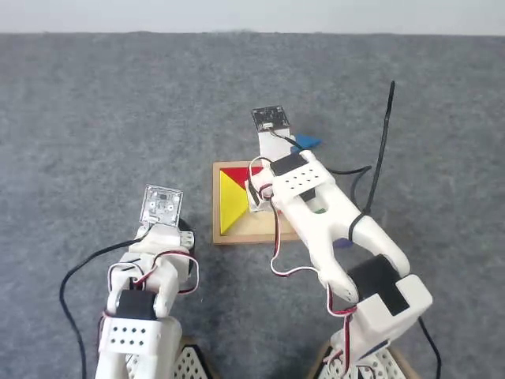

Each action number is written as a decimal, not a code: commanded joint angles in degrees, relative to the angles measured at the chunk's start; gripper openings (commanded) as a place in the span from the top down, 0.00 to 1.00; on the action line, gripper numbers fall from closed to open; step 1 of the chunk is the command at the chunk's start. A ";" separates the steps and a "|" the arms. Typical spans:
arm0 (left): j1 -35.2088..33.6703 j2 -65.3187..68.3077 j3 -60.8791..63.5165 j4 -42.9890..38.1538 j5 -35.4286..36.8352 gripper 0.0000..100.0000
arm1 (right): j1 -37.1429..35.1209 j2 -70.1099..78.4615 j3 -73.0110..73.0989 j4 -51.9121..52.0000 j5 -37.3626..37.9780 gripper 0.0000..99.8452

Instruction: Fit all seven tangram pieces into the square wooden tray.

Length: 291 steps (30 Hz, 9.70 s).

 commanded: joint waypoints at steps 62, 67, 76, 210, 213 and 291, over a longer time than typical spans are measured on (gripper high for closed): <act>-0.18 -0.70 -0.48 0.26 0.35 0.98 | 12.79 -1.27 5.36 1.71 20.92 0.80; -0.18 -0.70 -0.48 0.26 0.35 0.98 | 13.14 -0.66 5.54 1.80 20.92 0.80; -0.18 -0.70 -0.48 0.26 0.35 0.98 | 15.25 1.01 5.45 -0.31 21.01 0.80; -0.18 -0.70 -0.48 0.26 0.35 0.98 | 17.80 -28.62 14.51 14.46 40.09 0.66; -0.18 -0.70 -0.48 0.26 0.35 0.98 | 17.19 -28.53 17.85 13.41 39.91 0.66; -0.18 -0.70 -0.48 0.26 0.35 0.98 | 12.88 -24.22 21.45 8.22 38.77 0.69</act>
